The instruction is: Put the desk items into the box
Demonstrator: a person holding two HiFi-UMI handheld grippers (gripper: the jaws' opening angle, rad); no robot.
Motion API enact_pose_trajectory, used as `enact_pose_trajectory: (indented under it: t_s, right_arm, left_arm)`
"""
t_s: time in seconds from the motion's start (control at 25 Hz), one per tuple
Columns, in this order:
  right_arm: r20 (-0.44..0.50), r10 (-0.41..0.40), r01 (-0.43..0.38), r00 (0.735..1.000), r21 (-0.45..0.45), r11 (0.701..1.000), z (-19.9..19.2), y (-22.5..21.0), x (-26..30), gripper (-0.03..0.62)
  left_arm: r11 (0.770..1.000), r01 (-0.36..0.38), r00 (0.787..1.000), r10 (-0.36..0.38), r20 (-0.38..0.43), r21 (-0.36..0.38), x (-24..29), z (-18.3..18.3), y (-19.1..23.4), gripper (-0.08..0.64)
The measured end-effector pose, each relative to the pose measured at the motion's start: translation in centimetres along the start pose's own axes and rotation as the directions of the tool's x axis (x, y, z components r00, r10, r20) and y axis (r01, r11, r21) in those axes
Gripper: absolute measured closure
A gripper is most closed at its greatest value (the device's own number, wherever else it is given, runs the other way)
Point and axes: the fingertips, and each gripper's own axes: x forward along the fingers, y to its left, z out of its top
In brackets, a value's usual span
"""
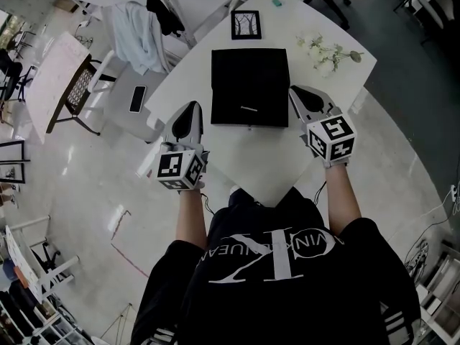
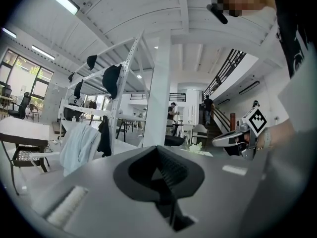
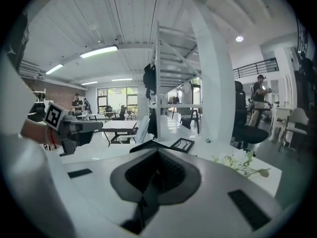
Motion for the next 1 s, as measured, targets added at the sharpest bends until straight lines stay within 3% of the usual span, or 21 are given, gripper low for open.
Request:
enact_pose_trajectory:
  t_s: [0.52,1.0]
  right_arm:
    - [0.109,-0.048,0.047,0.993,0.016,0.999,2.4,-1.3,-1.2,0.578]
    - [0.154,-0.055,0.053,0.987,0.017,0.998,3.2,-1.6,-1.2,0.578]
  left_arm:
    - [1.0,0.005,0.999,-0.006,0.044,0.019,0.7,2.1,0.4,0.549]
    - [1.0,-0.003,0.997,0.001,0.075,0.025,1.0,3.3,1.1,0.549]
